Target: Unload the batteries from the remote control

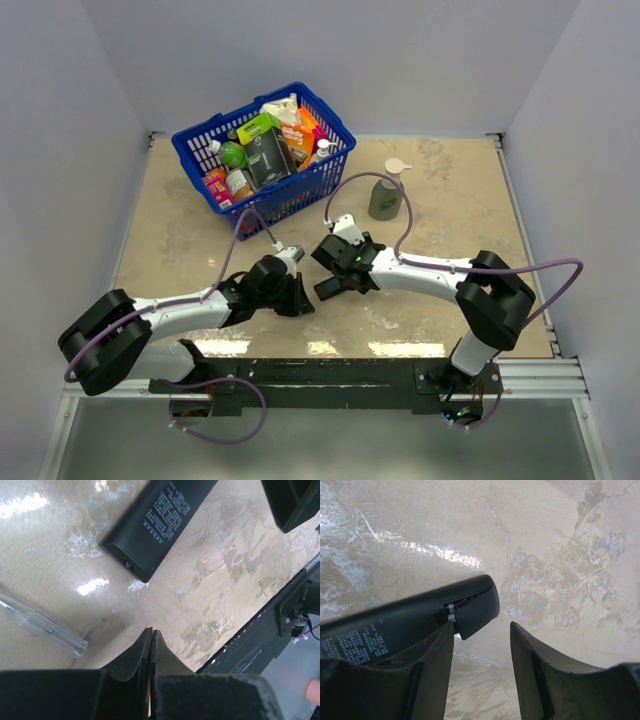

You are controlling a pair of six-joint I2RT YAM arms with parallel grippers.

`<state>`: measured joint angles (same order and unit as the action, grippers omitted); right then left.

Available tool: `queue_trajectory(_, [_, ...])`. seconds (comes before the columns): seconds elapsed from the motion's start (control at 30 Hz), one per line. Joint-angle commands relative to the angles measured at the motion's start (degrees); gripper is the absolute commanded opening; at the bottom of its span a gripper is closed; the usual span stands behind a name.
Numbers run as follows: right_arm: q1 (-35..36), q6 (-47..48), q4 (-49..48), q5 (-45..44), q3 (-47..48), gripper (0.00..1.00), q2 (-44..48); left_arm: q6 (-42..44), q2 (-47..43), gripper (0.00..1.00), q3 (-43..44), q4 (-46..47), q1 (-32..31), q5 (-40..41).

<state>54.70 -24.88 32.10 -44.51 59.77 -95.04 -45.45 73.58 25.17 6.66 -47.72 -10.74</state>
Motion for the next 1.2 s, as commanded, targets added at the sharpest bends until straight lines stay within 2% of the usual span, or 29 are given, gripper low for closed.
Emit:
queue_trajectory(0.0, [-0.73,-1.75,2.88,-5.06,1.23,0.50,2.58,1.15,-2.38,0.05,3.92,-3.48,-0.18,2.65])
queue_trajectory(0.4, [-3.19,-3.41,3.59,-6.81,0.35,0.51,5.22,3.53,-4.85,0.13,9.98,-12.89,0.26,8.02])
queue_trajectory(0.67, [-9.07,-2.63,-0.45,-5.33,-2.37,0.52,7.94,2.91,-3.10,0.15,11.22,-13.51,0.35,8.45])
queue_trajectory(0.8, [-10.14,-2.01,-2.04,-3.92,-3.34,0.52,9.70,2.74,-2.92,0.23,11.57,-14.21,0.35,9.51])
queue_trajectory(1.17, [-11.54,-1.66,-3.35,-1.46,-3.96,0.52,11.63,2.82,-4.24,0.29,12.18,-17.11,0.44,13.29])
